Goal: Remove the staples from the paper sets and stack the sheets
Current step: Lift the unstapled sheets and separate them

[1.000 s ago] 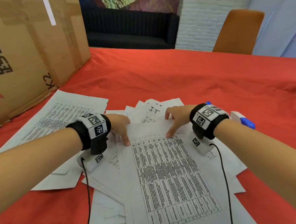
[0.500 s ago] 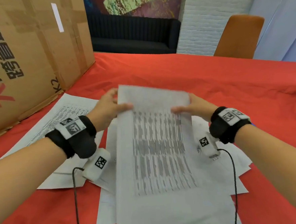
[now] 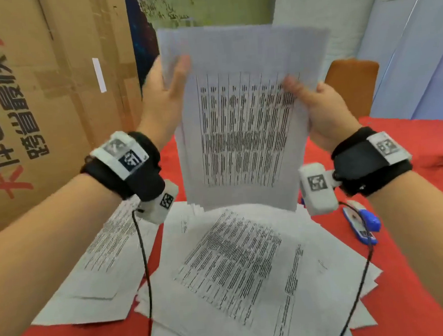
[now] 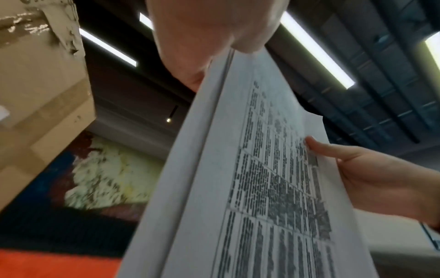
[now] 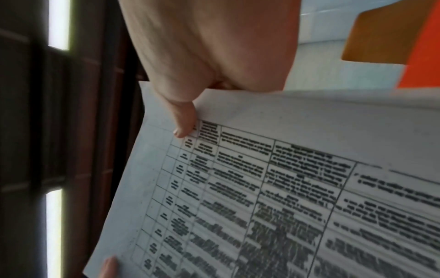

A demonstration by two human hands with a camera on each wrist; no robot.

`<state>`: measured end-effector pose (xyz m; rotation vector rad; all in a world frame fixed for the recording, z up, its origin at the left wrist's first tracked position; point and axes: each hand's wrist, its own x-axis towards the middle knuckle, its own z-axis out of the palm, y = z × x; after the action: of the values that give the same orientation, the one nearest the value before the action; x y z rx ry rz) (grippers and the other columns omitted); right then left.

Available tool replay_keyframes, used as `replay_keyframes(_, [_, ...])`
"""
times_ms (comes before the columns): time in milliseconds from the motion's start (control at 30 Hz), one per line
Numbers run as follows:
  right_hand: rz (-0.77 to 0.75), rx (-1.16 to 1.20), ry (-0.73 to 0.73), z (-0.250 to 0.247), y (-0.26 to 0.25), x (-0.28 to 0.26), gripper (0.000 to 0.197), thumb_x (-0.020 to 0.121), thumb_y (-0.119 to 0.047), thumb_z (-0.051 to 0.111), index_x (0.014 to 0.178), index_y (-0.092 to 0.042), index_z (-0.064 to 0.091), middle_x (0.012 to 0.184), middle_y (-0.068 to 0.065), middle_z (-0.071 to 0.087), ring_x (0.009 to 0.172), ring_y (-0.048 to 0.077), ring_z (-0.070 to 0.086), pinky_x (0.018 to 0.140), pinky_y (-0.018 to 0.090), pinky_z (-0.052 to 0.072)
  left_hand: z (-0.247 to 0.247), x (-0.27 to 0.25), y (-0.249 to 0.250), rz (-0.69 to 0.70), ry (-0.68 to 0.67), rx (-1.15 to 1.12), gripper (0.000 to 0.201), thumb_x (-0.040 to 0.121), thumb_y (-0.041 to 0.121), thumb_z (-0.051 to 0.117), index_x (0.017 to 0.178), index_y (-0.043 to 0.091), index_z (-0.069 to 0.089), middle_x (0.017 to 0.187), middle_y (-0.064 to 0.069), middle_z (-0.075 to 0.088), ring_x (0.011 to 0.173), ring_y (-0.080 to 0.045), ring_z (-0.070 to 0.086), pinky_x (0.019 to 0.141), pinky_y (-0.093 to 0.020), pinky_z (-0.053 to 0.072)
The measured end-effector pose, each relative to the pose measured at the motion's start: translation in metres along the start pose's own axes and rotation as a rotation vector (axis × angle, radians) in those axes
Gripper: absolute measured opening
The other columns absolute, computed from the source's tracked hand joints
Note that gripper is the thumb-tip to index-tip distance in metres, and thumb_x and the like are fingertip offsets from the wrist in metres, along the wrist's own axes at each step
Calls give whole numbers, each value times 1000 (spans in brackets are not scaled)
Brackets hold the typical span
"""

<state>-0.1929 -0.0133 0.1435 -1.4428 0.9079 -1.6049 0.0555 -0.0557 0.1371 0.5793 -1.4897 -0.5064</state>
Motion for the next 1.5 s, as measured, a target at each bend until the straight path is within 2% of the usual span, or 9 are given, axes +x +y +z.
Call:
replay_keyframes(200, [211,-131,-39,-17,79,-32,76,57,-59,82,120,-20,62,120,-3,68,115,15,62,106,48,42,15,-69,-79,-329,-110,118,82,75,84,24,118,23,57,114,10,63,107,-6,59,100,-35,43])
replay_keyframes(433, [-33,42,4,-5,34,-5,45,77,-28,72,121,-20,61,125,1,65,120,17,58,109,44,39,43,-26,-31,-56,223,15,34,84,55,34,84,21,39,74,12,36,59,10,38,60,-11,33])
replay_keyframes(567, [72,-100,-8,-16,42,-9,38,74,-27,74,111,-22,67,115,0,70,111,17,64,102,42,46,38,-36,-52,-171,44,-10,20,95,39,42,108,25,49,96,16,58,83,14,55,81,-15,44])
replay_keyframes(800, [-287,-348,238,-9,32,2,58,81,-14,74,131,-14,45,103,-8,63,85,-16,58,81,3,40,42,-23,-28,162,114,126,61,86,-8,37,138,24,29,104,-4,59,65,1,51,59,-9,40])
replay_keyframes(967, [-580,-839,115,-21,20,10,36,84,-6,65,112,-27,62,94,-3,70,80,11,64,78,12,46,35,-16,-36,329,-57,511,45,80,-15,42,113,7,64,102,-9,62,92,-8,56,83,-11,42])
replay_keyframes(1167, [5,-320,-31,-41,39,-10,81,65,-49,80,134,-20,48,121,-4,64,108,10,64,86,23,54,31,-7,-26,336,159,416,44,79,-16,38,106,5,67,99,-11,67,95,-8,58,87,-10,43])
replay_keyframes(1233, [157,-307,-165,-36,54,-25,54,79,-30,73,127,-13,55,120,-1,66,110,12,64,95,28,52,33,-2,-21,246,181,335,37,88,-6,42,115,10,62,99,-6,66,89,-8,60,80,-11,44])
replay_keyframes(1367, [124,-151,-56,-21,50,-35,24,93,-9,56,116,-11,62,109,4,70,97,15,69,83,29,55,32,-2,-33,-210,54,91,29,98,23,42,124,15,48,113,-6,60,97,-15,58,85,-28,46])
replay_keyframes(1500, [-16,-135,-10,-8,30,-25,17,94,-11,56,109,-16,64,105,-2,70,96,9,69,76,20,54,39,-18,-19,-140,17,82,22,97,11,34,109,17,51,99,5,61,88,-5,59,80,-22,49])
